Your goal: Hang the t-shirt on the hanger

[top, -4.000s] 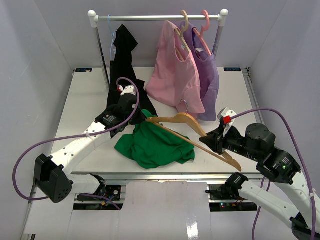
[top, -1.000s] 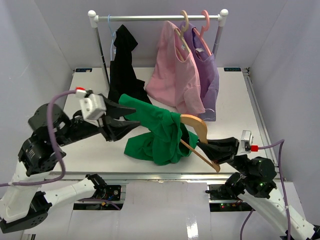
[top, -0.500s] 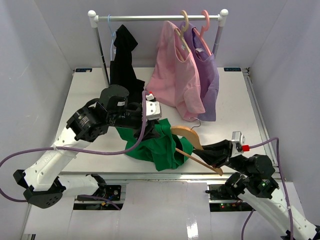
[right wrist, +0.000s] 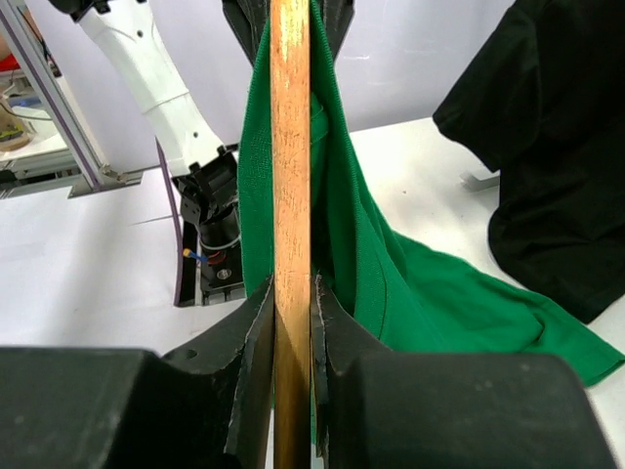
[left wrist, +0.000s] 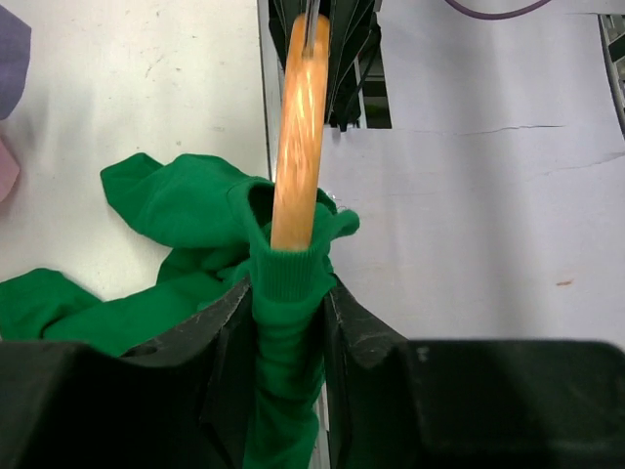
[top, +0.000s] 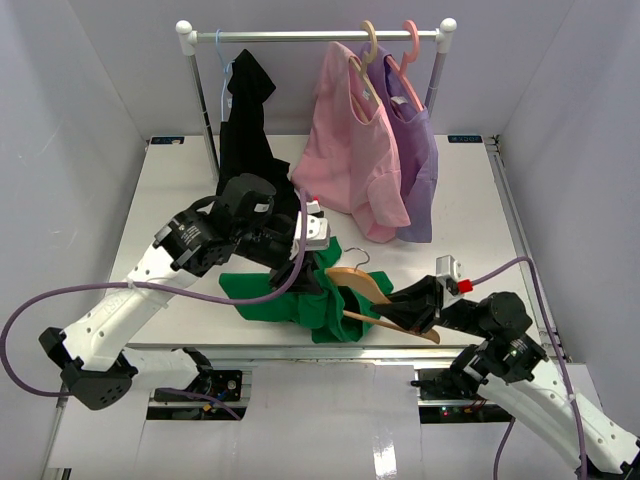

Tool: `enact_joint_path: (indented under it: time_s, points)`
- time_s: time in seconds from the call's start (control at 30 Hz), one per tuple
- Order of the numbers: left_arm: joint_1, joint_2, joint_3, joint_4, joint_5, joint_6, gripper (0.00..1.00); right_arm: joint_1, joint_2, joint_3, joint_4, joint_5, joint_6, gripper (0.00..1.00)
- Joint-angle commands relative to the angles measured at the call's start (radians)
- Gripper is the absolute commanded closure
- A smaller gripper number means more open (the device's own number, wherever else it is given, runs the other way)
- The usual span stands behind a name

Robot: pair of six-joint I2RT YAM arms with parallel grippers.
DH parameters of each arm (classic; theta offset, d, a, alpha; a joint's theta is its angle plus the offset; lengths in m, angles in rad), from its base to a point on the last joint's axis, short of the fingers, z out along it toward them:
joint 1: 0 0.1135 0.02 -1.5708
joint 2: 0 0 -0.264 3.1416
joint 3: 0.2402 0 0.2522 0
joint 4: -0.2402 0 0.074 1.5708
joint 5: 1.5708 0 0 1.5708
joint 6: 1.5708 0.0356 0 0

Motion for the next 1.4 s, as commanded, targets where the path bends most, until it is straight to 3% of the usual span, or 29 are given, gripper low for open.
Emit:
enact_joint_path:
  time_s: [0.0, 0.2, 0.23, 0.27, 0.3, 0.37, 0.5, 0.63, 0.77, 0.83, 0.9, 1.03, 1.1, 1.13, 1.17, 1.27, 1.37]
  points:
    - [-0.013, 0.022, 0.013, 0.022, 0.093, -0.034, 0.58, 0.001, 0.060, 0.080, 0.185, 0.004, -0.025, 0.92]
    - [-0.014, -0.004, 0.024, 0.018, 0.073, -0.038, 0.58, 0.000, 0.058, 0.063, 0.183, 0.008, -0.041, 0.92]
    - [-0.014, -0.013, 0.021, 0.018, 0.072, -0.033, 0.65, 0.000, 0.055, 0.057, 0.184, 0.011, -0.042, 0.92]
    - [-0.014, -0.021, 0.019, 0.017, 0.071, -0.022, 0.81, 0.001, 0.052, 0.055, 0.186, 0.014, -0.042, 0.92]
    - [-0.014, -0.029, 0.015, 0.019, 0.074, -0.019, 0.90, 0.001, 0.051, 0.054, 0.186, 0.011, -0.045, 0.92]
    - [-0.014, -0.044, 0.009, 0.022, 0.090, -0.018, 1.00, 0.000, 0.056, 0.053, 0.186, 0.002, -0.054, 0.92]
    - [-0.014, -0.058, 0.000, 0.059, 0.105, -0.064, 1.00, 0.000, 0.091, 0.063, 0.172, -0.032, -0.092, 0.92]
    - [-0.014, -0.047, -0.016, 0.037, 0.068, -0.099, 0.86, 0.001, 0.157, 0.086, 0.185, -0.068, -0.096, 0.92]
    - [-0.014, -0.013, -0.024, 0.016, 0.072, -0.098, 0.84, 0.001, 0.193, 0.103, 0.214, -0.086, -0.091, 0.92]
    - [-0.014, -0.009, -0.023, 0.017, 0.071, -0.100, 0.86, 0.001, 0.206, 0.119, 0.209, -0.088, -0.098, 0.92]
    - [-0.013, -0.006, -0.020, 0.014, 0.078, -0.097, 0.97, 0.001, 0.218, 0.142, 0.189, -0.086, -0.113, 0.92]
    - [-0.014, -0.008, -0.028, 0.032, 0.053, -0.137, 1.00, 0.001, 0.253, 0.174, 0.142, -0.075, -0.132, 0.92]
    - [-0.014, -0.033, -0.062, 0.095, -0.080, -0.219, 1.00, 0.000, 0.262, 0.190, 0.088, 0.007, -0.137, 0.87]
    - [-0.014, -0.050, -0.079, 0.116, -0.139, -0.249, 1.00, 0.001, 0.263, 0.200, 0.068, 0.050, -0.133, 0.79]
    - [-0.014, -0.080, -0.106, 0.147, -0.238, -0.295, 1.00, 0.001, 0.261, 0.205, 0.038, 0.107, -0.124, 0.64]
    - [-0.013, -0.147, -0.174, 0.204, -0.371, -0.363, 1.00, 0.000, 0.254, 0.230, -0.010, 0.348, -0.091, 0.48]
    - [-0.013, -0.219, -0.231, 0.261, -0.454, -0.428, 1.00, -0.002, 0.263, 0.279, -0.054, 0.491, -0.076, 0.40]
